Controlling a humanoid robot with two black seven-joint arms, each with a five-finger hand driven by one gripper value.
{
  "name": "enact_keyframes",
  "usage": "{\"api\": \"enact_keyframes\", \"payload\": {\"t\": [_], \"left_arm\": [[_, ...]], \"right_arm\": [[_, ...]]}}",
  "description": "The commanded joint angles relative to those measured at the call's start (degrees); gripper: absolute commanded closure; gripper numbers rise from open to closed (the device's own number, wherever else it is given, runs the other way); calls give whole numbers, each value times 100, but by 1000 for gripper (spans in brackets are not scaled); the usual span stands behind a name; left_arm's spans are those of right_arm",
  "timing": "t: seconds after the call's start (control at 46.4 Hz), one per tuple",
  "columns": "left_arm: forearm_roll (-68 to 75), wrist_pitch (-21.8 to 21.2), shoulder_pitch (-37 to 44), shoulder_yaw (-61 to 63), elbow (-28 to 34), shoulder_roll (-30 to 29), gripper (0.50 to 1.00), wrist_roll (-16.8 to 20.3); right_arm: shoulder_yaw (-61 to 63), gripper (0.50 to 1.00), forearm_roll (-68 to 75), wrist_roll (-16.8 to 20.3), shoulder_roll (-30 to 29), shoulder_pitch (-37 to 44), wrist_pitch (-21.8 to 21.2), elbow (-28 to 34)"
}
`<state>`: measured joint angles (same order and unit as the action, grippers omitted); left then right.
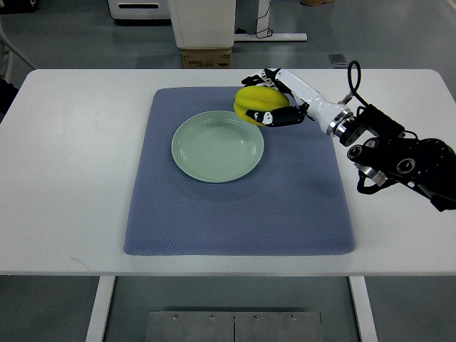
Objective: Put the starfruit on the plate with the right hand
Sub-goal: 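Lift the starfruit with the right hand and carry it over the plate, then lower the starfruit onto the green plate with the right hand, then open the right hand and lift it off the starfruit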
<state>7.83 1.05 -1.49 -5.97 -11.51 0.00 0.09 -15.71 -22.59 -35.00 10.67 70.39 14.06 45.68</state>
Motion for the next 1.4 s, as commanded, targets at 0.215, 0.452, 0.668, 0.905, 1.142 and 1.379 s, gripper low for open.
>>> {"api": "enact_keyframes", "payload": {"t": [0.215, 0.452, 0.668, 0.905, 1.142, 1.379], "left_arm": [[-1, 0, 0, -1, 0, 0, 500, 0], [-1, 0, 0, -1, 0, 0, 500, 0], [-1, 0, 0, -1, 0, 0, 500, 0], [8, 0, 0, -1, 0, 0, 500, 0], [-1, 0, 0, -1, 0, 0, 500, 0], [7, 0, 0, -1, 0, 0, 500, 0]], "right_arm": [[-11, 1000, 0, 0, -925, 1, -299, -859], [-81, 1000, -9, 0, -1067, -140, -396, -1369], [-108, 1000, -44, 0, -1067, -395, -466, -1597], [-240, 1000, -35, 54, -1067, -588, -466, -1606], [-231, 1000, -18, 63, -1067, -676, -466, -1597], [-222, 1000, -9, 151, -1067, -685, -466, -1545]]}}
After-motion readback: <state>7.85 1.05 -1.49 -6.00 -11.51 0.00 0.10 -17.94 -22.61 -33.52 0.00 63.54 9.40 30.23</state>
